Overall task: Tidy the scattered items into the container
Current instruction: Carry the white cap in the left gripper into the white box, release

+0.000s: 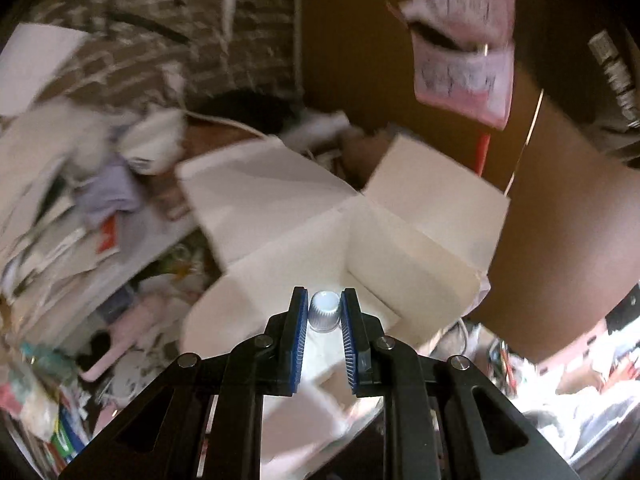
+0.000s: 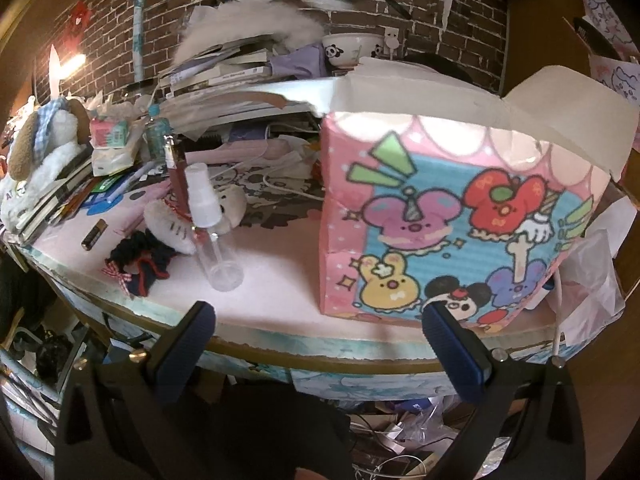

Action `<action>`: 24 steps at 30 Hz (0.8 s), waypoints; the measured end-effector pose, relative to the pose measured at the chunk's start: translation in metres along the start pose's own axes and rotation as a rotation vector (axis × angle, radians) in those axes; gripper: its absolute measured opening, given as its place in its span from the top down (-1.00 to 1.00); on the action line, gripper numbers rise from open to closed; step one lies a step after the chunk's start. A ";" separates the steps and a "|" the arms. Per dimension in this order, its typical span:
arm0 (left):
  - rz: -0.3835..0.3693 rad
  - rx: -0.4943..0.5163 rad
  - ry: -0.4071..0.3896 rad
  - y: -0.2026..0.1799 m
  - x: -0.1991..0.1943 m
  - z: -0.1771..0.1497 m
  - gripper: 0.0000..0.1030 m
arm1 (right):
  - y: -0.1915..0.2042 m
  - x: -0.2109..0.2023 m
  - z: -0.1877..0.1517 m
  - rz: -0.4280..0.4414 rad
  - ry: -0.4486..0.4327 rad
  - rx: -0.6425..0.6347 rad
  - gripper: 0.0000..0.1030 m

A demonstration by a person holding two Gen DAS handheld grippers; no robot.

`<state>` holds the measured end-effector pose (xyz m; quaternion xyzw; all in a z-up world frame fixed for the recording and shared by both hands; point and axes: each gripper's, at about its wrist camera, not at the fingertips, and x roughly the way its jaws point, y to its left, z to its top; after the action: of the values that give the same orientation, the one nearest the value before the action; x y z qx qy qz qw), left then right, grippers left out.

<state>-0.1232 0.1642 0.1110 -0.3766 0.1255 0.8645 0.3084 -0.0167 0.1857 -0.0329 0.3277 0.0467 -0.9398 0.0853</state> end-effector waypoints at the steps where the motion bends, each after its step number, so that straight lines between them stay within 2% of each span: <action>1: -0.005 0.007 0.041 -0.006 0.013 0.008 0.77 | -0.002 0.000 0.000 -0.001 0.002 0.003 -0.99; 6: -0.002 0.008 0.202 -0.024 0.062 0.025 0.77 | -0.008 0.003 -0.001 0.002 0.009 0.012 -0.99; 13: 0.012 -0.023 0.389 -0.030 0.116 0.015 0.77 | -0.018 0.006 -0.003 0.012 0.014 0.032 -0.99; 16: 0.004 -0.048 0.439 -0.031 0.128 0.010 0.77 | -0.021 0.007 -0.003 0.017 0.014 0.042 -0.99; 24: 0.017 -0.047 0.490 -0.040 0.134 -0.002 0.71 | -0.026 0.007 -0.004 0.021 0.015 0.051 -0.99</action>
<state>-0.1670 0.2533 0.0123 -0.5809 0.1795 0.7526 0.2529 -0.0245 0.2109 -0.0390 0.3374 0.0200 -0.9372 0.0865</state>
